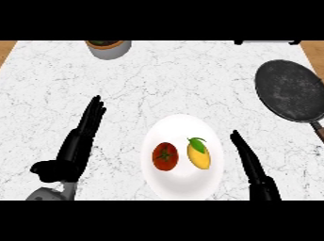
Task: Pick the tomato from the plate and place it in the pan
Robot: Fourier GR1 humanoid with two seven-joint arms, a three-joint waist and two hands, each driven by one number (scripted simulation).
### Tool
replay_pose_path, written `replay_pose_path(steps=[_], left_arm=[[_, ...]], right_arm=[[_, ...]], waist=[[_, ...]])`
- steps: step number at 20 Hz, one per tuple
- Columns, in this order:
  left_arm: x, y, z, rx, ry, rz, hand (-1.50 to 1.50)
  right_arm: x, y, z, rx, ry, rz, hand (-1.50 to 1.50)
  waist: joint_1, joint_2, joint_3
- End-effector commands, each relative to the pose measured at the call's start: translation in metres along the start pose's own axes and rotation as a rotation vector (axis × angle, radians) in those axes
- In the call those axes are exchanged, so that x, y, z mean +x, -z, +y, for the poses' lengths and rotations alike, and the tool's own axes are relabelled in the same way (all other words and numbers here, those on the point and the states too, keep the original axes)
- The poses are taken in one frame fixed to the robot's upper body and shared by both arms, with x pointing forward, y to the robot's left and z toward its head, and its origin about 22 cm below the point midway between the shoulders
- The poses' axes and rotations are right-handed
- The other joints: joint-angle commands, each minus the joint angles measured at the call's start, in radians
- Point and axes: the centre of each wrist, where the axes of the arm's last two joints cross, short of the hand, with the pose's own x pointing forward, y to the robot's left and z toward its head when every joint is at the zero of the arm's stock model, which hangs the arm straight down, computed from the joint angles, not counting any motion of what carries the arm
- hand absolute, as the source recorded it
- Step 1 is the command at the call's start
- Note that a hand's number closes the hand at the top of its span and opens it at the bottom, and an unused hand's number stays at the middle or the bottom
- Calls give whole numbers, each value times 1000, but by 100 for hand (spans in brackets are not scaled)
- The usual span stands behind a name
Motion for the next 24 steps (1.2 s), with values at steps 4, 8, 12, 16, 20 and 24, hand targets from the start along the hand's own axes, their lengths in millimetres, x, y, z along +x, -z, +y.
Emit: replay_pose_path(steps=[4,8,12,16,20,24], left_arm=[[5,1,-3,-22,0,-8,0],[2,1,-14,-20,-6,-7,0],[-4,0,-9,-14,-2,1,0],[3,8,-3,-1,-2,17,0],[2,12,-15,5,0,-15,0],[4,11,-17,2,-3,3,0]], right_arm=[[28,36,19,198,-241,146,-150],[37,46,52,348,-397,221,-150],[44,69,73,442,-514,255,-150],[45,60,104,489,-540,305,-150],[61,60,111,460,-498,312,-150],[38,72,119,469,-511,334,-150]], waist=[[19,4,0],[24,3,1],[18,3,2],[9,1,3],[6,1,3],[6,1,3]])
